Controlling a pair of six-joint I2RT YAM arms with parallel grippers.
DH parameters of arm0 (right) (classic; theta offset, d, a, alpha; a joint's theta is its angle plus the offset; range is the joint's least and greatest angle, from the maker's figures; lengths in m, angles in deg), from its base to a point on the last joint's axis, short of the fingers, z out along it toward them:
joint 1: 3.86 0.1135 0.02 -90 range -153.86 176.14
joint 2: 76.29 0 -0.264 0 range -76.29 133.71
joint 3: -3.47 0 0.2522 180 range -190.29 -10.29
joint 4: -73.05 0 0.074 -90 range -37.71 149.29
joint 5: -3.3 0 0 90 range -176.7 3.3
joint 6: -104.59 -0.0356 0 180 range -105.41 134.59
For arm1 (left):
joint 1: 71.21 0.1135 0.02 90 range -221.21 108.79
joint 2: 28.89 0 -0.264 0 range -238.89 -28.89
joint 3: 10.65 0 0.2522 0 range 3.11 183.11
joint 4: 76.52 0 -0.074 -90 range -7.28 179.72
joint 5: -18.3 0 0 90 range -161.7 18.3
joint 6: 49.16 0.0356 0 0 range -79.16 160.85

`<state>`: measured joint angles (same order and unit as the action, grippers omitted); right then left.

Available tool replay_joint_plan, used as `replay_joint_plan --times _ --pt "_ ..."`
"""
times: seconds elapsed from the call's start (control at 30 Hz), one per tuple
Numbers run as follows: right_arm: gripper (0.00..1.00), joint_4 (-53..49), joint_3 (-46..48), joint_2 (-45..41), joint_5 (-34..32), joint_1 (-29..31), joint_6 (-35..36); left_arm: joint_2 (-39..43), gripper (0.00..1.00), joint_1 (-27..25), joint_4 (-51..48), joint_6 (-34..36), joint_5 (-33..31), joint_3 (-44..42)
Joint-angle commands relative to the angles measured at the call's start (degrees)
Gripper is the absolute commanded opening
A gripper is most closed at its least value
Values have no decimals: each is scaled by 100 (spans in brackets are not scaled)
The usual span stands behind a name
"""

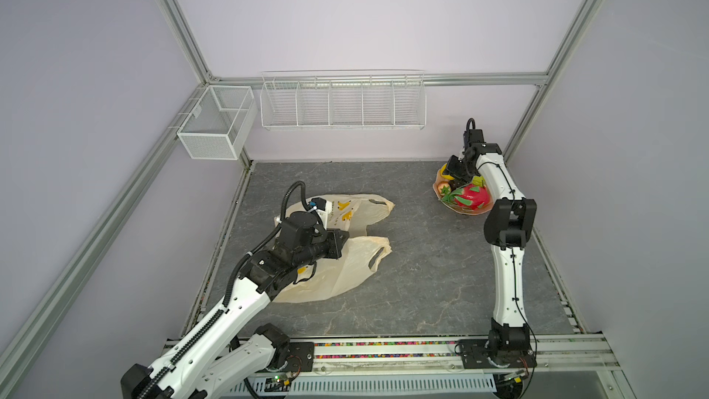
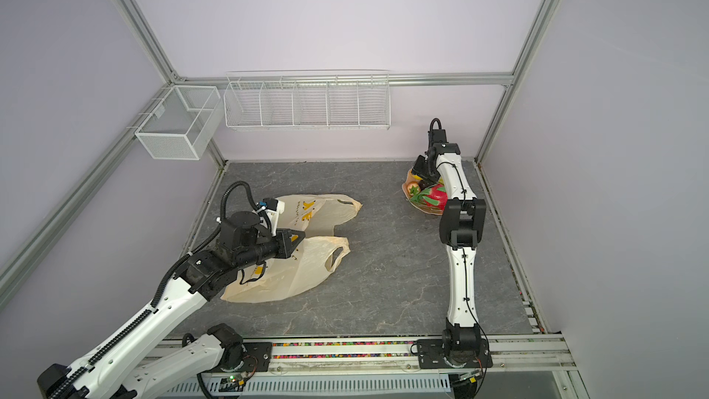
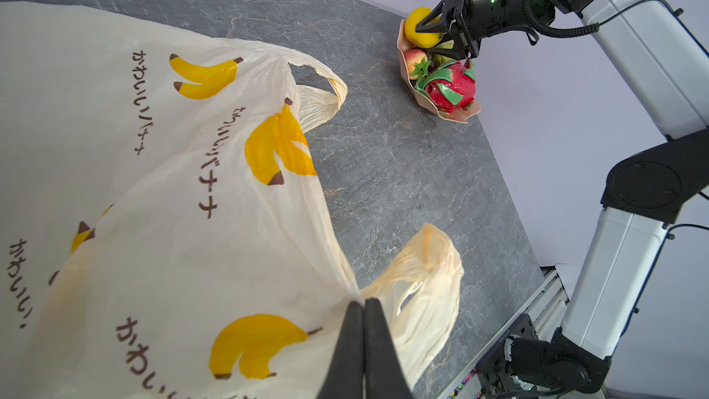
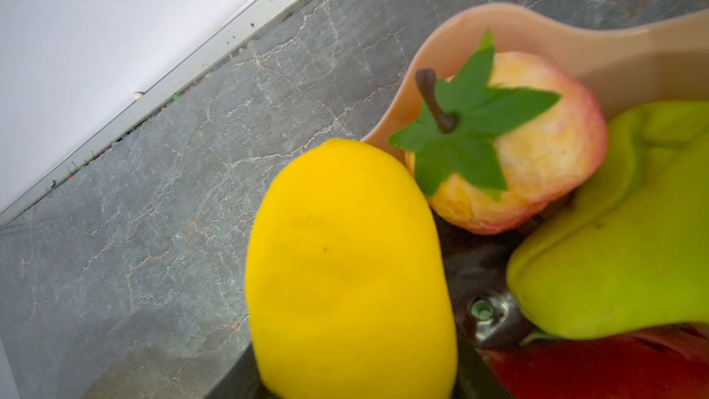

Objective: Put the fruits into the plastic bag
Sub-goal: 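Move the right gripper back to the bowl and grasp the yellow lemon, then lift the yellow lemon with the right gripper and carry it toward the bag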

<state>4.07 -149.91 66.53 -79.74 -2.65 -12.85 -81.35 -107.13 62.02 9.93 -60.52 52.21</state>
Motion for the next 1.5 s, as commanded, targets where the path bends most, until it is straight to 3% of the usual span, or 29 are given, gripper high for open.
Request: replay_joint_plan --times 0.0,0.4,0.6,0.9,1.07,1.27,1.47 --pt "31 -6 216 -370 -11 -41 -7 120 0 -12 -72 68 -72 100" --pt "27 410 840 -1334 96 -69 114 204 0 -11 -101 120 -81 100" --pt "27 785 1554 -2218 545 -76 178 210 0 -12 -69 138 -62 100" --pt "27 2323 4172 -4009 1934 -59 -145 224 0 -11 -69 200 24 100" --pt "27 3580 6334 -5309 2849 41 -781 198 0 -11 -77 211 61 113" --pt "27 4251 8175 -6483 3316 601 -1242 207 0 -11 -109 224 77 148" --pt "27 4945 9236 -6930 3674 1020 -1662 201 0 -11 -117 244 112 157"
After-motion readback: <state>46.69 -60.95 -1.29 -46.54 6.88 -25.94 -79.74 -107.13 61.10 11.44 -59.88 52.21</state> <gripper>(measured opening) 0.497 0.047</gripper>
